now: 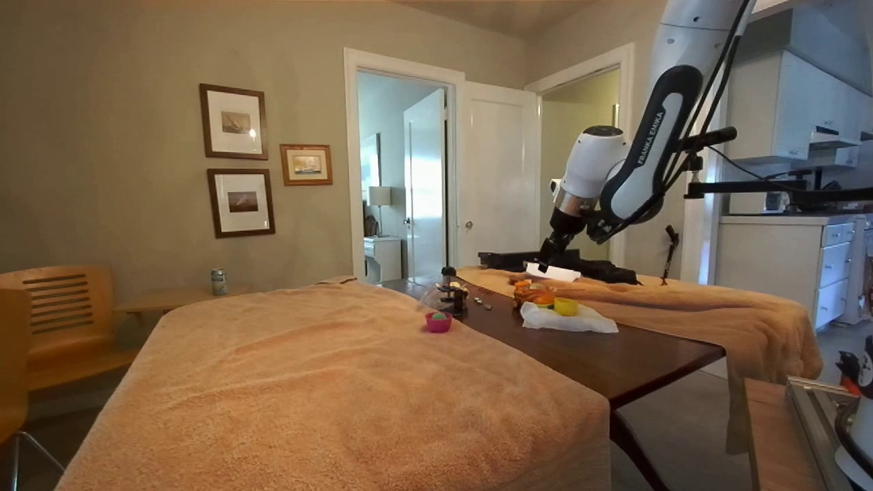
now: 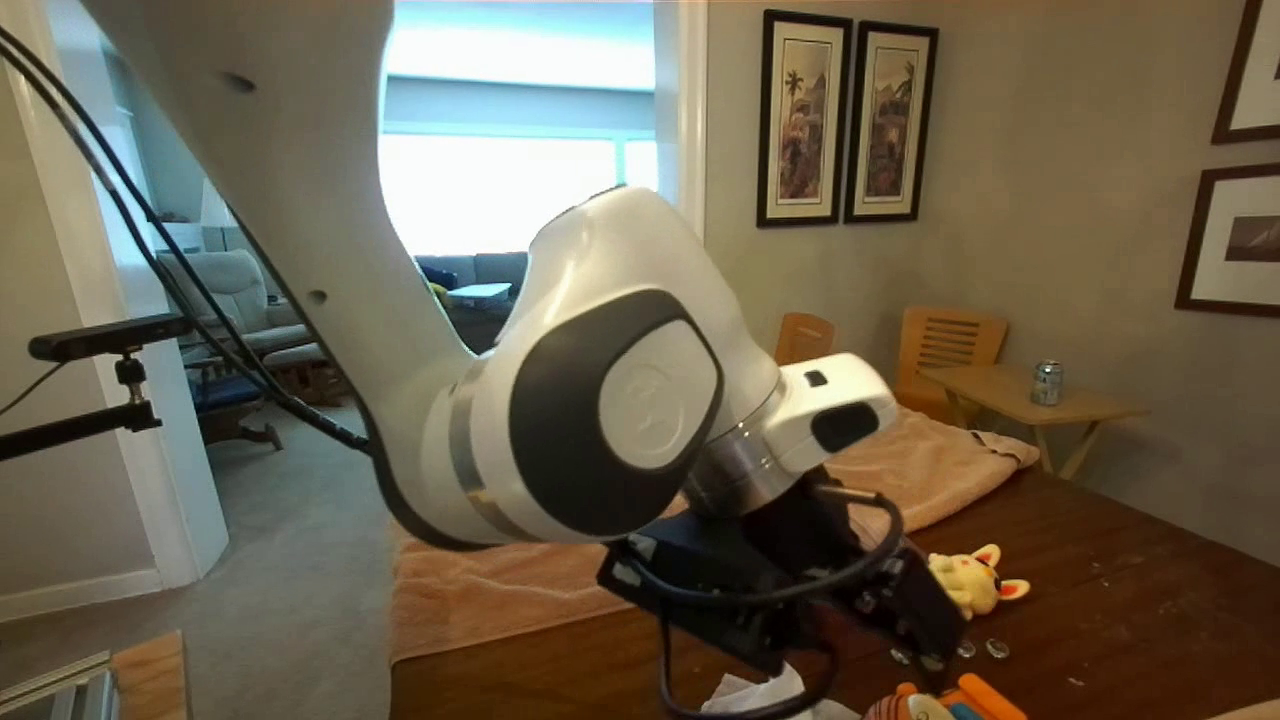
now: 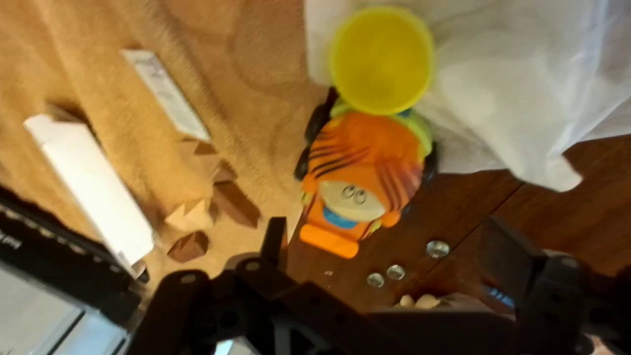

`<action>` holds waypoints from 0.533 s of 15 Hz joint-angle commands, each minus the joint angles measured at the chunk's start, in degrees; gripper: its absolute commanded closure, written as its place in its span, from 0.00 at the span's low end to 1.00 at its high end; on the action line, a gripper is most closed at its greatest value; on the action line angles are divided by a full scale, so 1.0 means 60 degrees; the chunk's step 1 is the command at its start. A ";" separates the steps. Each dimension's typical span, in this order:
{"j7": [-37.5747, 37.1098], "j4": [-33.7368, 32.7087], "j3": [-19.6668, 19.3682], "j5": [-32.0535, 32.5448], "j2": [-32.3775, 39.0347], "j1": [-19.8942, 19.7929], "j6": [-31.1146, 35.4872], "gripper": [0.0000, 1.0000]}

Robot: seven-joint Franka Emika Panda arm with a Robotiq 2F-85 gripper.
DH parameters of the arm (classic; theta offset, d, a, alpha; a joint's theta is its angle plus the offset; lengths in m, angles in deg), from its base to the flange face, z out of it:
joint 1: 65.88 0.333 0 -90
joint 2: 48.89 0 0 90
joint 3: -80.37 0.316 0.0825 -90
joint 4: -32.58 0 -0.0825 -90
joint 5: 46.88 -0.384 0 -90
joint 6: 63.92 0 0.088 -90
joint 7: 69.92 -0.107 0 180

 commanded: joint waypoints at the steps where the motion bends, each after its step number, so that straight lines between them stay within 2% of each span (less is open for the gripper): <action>1: 0.0576 0.0756 0.1738 -0.2001 0.0386 -0.0809 -0.0627 0.00; 3: 0.0929 0.0874 0.2906 -0.3011 0.0646 -0.1503 -0.0965 0.00; 5: 0.0841 0.0758 0.3483 -0.3421 0.0662 -0.1936 -0.1161 0.00; 6: 0.1664 0.0942 0.2243 -0.4289 0.0687 -0.0509 -0.0758 0.00; 8: 0.2117 0.0914 0.2133 -0.4893 0.0729 -0.0336 -0.0799 0.00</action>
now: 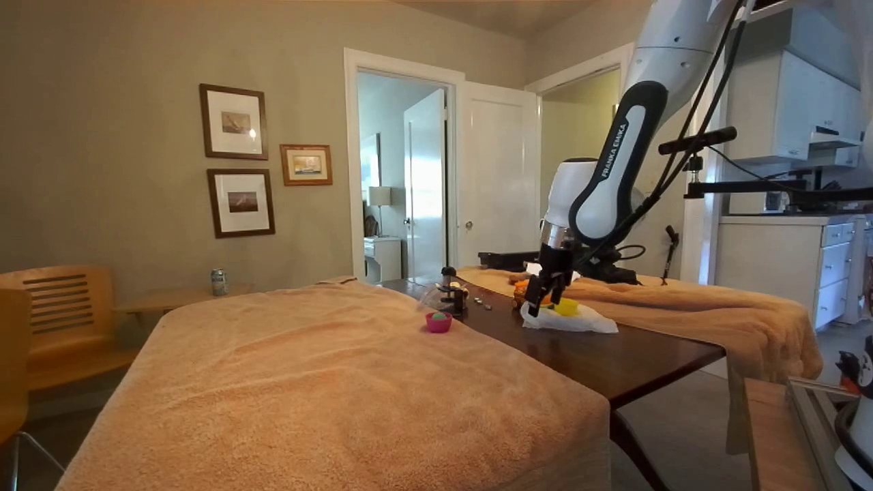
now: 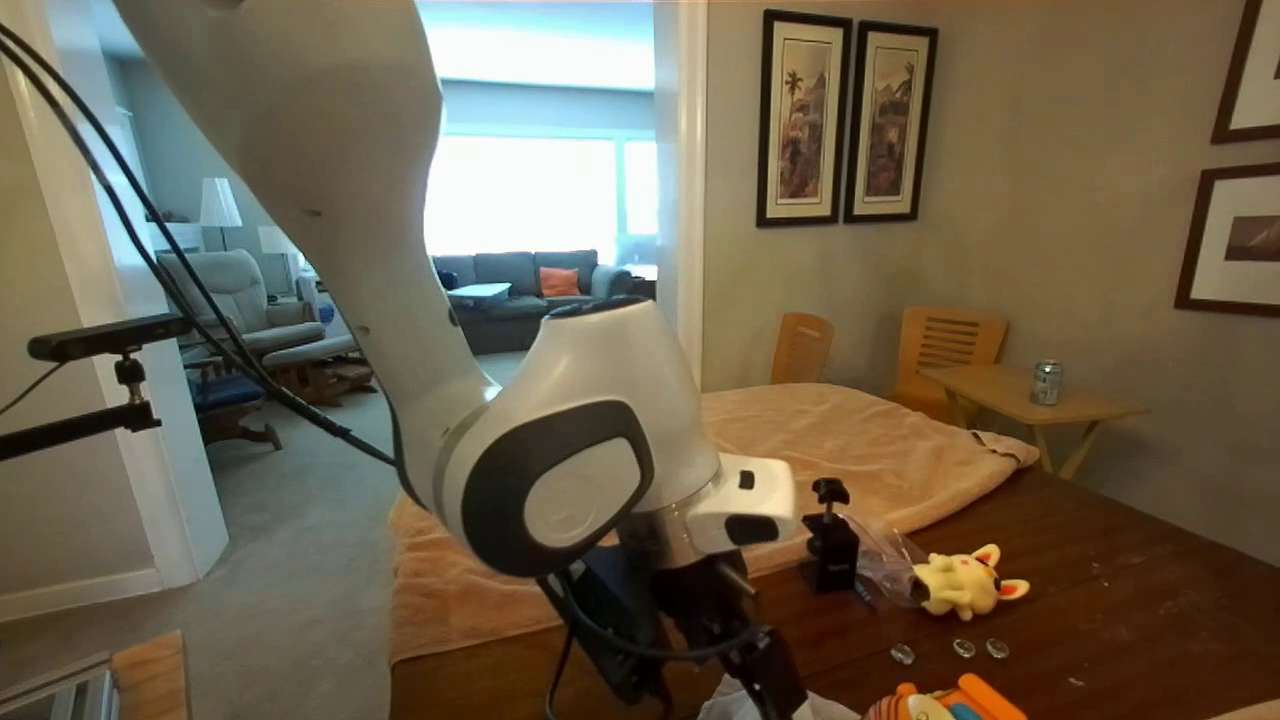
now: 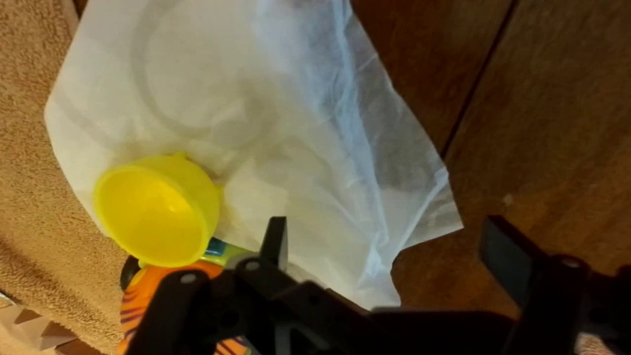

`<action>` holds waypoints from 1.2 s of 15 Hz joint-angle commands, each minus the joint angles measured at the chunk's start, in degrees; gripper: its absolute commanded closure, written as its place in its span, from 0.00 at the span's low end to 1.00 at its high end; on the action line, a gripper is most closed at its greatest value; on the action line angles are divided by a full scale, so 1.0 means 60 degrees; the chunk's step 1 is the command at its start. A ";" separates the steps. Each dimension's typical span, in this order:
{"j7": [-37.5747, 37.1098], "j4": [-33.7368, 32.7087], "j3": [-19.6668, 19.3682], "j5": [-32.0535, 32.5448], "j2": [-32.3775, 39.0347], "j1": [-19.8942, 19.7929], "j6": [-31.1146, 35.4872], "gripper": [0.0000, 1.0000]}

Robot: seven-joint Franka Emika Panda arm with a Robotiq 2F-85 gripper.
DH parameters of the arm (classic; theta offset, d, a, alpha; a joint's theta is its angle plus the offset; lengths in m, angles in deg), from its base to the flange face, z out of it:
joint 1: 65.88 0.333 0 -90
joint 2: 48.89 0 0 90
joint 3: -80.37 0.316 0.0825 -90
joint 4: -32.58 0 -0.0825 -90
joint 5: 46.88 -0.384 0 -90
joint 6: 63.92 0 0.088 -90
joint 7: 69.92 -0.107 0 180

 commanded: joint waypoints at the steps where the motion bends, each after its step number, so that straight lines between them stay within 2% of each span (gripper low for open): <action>1: 0.1134 0.0102 -0.0645 -0.1397 -0.0035 0.0867 0.0075 0.00; 4: 0.1239 0.0141 -0.0876 -0.1500 -0.0075 0.1098 0.0222 0.00; 8: 0.1589 0.0201 -0.1903 -0.1758 -0.0375 0.1949 0.0606 0.00; 10: 0.1780 0.0241 -0.1969 -0.1929 -0.0444 0.2007 0.0688 0.00; 12: 0.1960 0.0316 -0.1571 -0.2238 -0.0476 0.1717 0.0538 0.00; 13: 0.1685 0.0289 -0.1005 -0.1898 -0.0498 0.1108 0.0321 0.00; 15: 0.1851 0.0297 -0.0327 -0.2060 -0.0428 0.0492 0.0150 0.00; 18: 0.2338 0.0390 0.1386 -0.2471 -0.0356 -0.1236 -0.0025 0.00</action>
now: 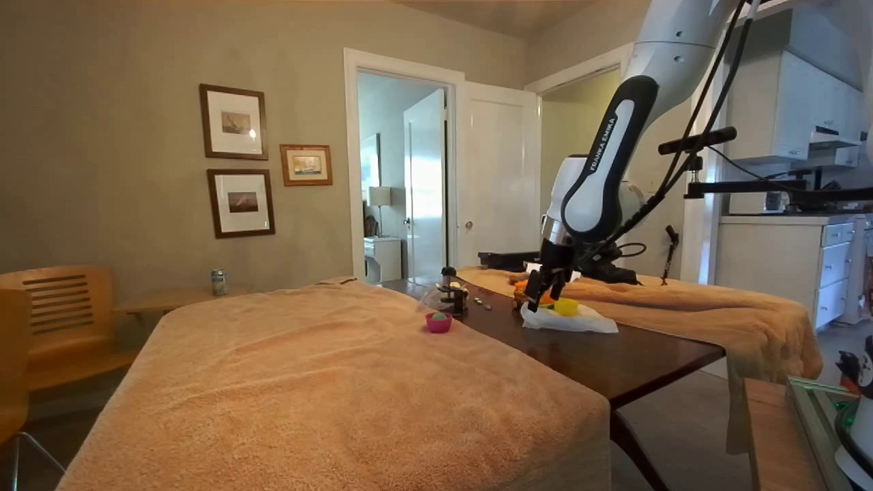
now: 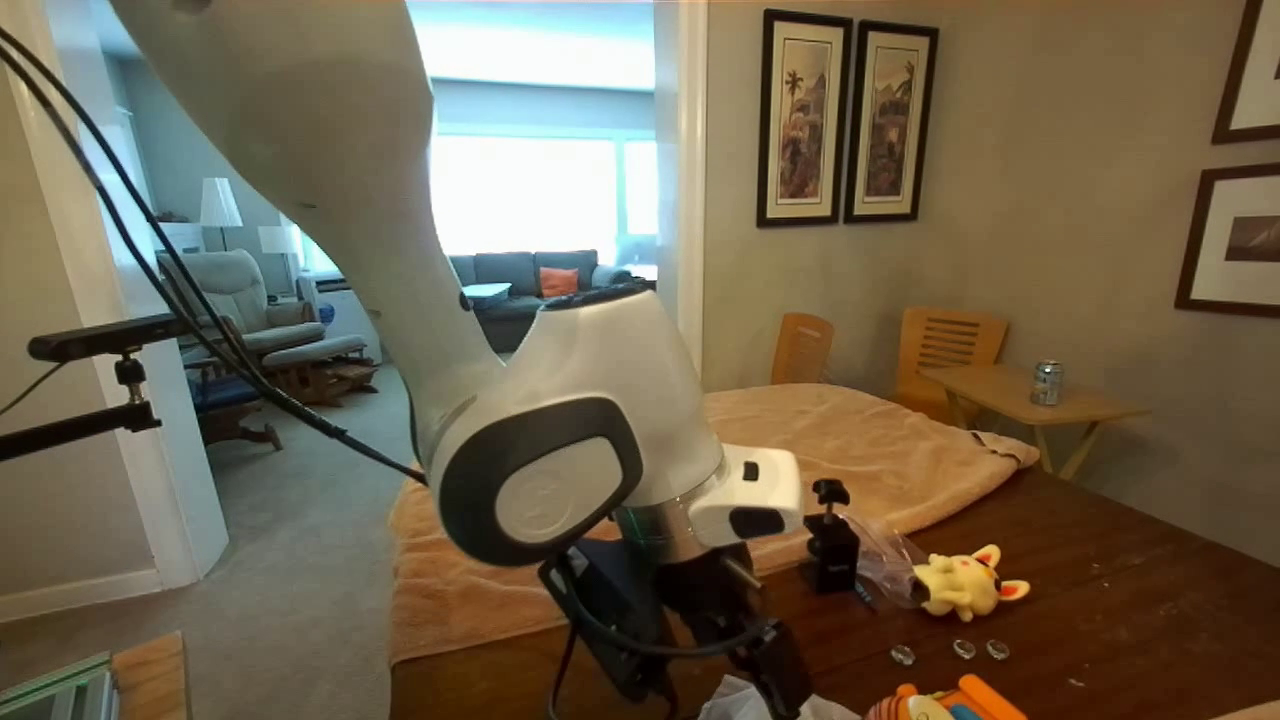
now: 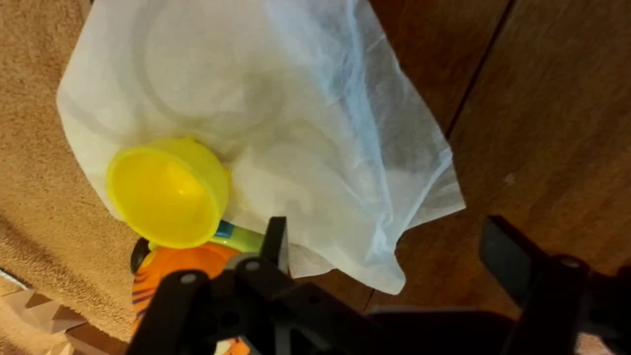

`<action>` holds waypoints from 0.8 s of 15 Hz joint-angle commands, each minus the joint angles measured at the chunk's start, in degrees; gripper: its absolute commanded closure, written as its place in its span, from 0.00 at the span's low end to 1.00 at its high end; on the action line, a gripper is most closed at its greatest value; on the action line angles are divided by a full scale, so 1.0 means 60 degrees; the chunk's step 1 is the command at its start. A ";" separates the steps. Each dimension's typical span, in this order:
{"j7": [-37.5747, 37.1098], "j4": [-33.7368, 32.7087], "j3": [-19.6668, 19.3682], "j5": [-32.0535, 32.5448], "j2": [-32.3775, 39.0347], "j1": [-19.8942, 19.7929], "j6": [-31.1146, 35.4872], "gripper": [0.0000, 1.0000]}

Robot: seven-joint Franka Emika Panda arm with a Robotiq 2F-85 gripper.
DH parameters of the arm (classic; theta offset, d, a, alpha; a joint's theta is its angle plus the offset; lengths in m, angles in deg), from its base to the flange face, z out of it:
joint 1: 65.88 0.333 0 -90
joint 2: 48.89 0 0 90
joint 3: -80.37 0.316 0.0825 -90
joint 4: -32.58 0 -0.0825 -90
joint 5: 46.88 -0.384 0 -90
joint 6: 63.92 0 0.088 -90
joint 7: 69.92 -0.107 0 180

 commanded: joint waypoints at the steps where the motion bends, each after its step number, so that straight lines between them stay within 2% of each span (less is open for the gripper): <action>1: 0.0870 0.0202 0.1832 -0.0766 -0.0182 -0.1940 -0.0297 0.00; 4: 0.1096 0.0118 0.2756 -0.0952 -0.0208 -0.3172 -0.0496 0.00; 7: 0.1064 0.0010 0.3114 -0.0855 -0.0246 -0.3904 -0.0848 0.00; 12: 0.0994 -0.0276 0.2985 -0.0424 -0.0361 -0.4102 -0.1104 0.00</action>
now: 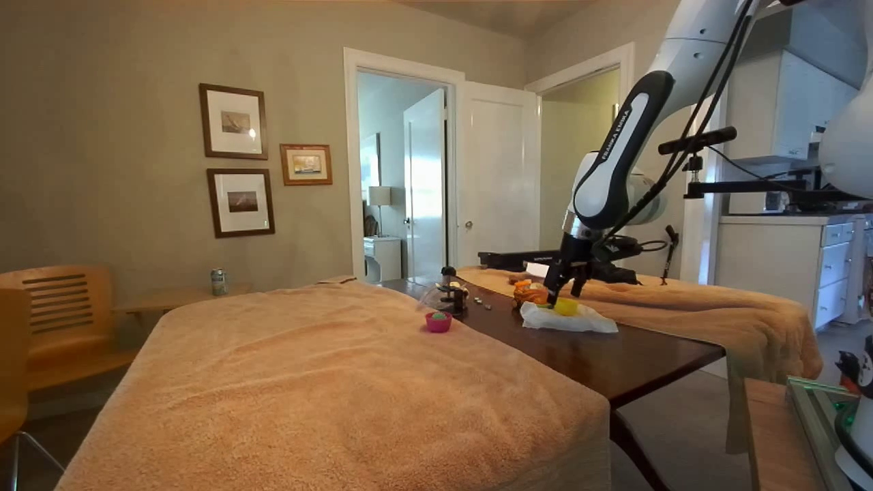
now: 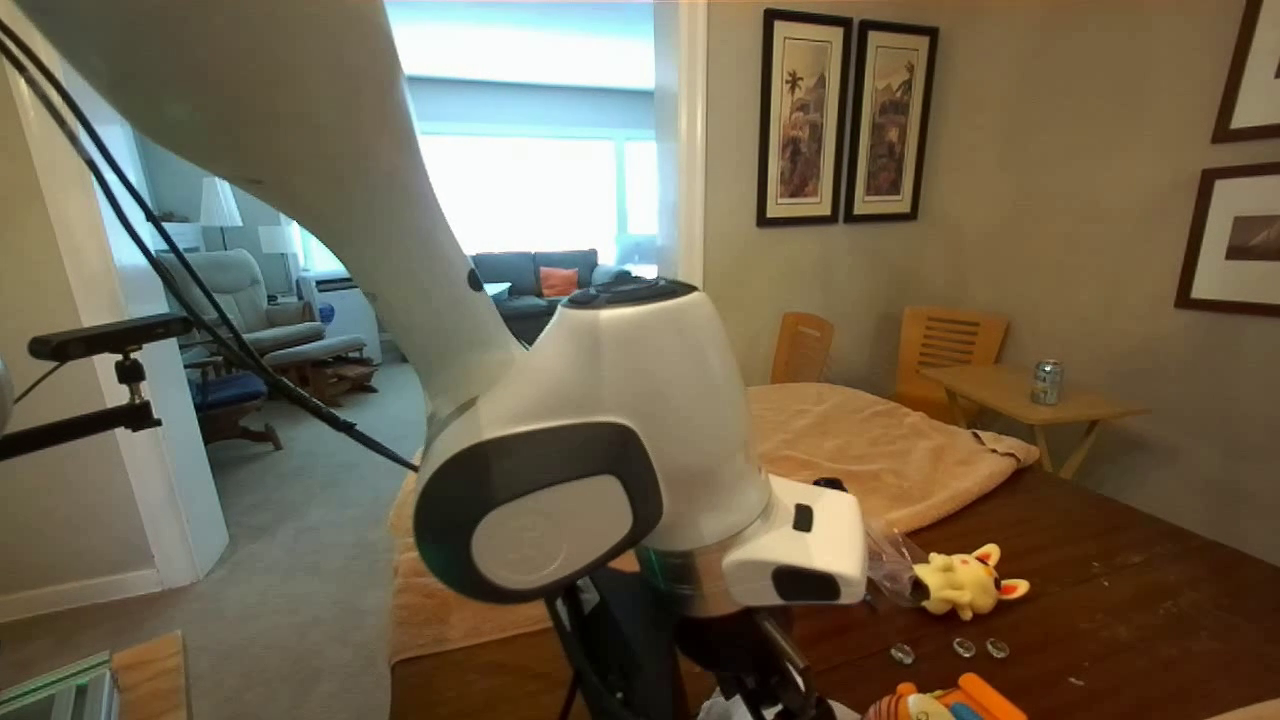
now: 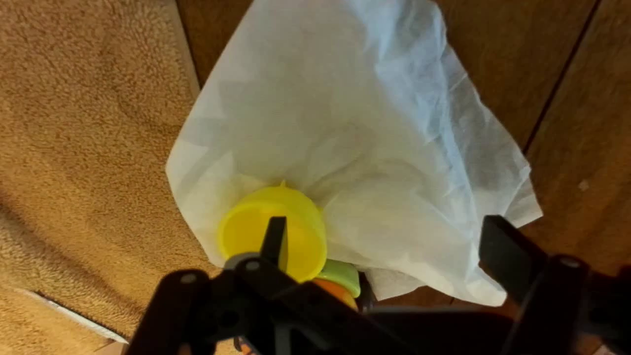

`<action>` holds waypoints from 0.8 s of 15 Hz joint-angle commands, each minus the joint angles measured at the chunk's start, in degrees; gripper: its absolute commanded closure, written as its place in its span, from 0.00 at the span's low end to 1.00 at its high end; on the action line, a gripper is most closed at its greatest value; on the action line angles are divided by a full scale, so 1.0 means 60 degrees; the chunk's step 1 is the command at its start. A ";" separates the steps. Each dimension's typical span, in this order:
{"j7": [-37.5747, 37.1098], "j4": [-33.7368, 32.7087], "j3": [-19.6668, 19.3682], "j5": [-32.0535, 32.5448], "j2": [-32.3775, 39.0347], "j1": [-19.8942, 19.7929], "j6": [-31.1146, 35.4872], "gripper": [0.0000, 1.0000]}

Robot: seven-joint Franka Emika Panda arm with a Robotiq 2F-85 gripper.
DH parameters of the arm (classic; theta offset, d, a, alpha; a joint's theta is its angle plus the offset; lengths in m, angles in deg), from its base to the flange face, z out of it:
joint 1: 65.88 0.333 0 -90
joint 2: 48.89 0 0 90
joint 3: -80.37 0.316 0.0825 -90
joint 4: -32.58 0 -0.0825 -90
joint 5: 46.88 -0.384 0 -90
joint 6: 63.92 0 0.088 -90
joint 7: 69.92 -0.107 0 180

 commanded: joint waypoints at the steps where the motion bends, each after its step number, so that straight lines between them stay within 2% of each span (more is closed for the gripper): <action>1: 0.0354 -0.0223 0.0055 0.0157 -0.0213 -0.0090 -0.0217 0.00; 4: 0.0549 -0.0460 -0.0113 0.0472 -0.0021 0.0132 -0.0082 0.00; 9: 0.0566 -0.0784 -0.0374 0.0764 0.0261 0.0456 -0.0682 0.00; 10: 0.1186 -0.0771 -0.1146 -0.0128 0.0229 0.1377 -0.0760 0.00; 12: 0.1321 -0.0854 -0.1751 -0.0177 0.0323 0.1970 -0.0842 0.00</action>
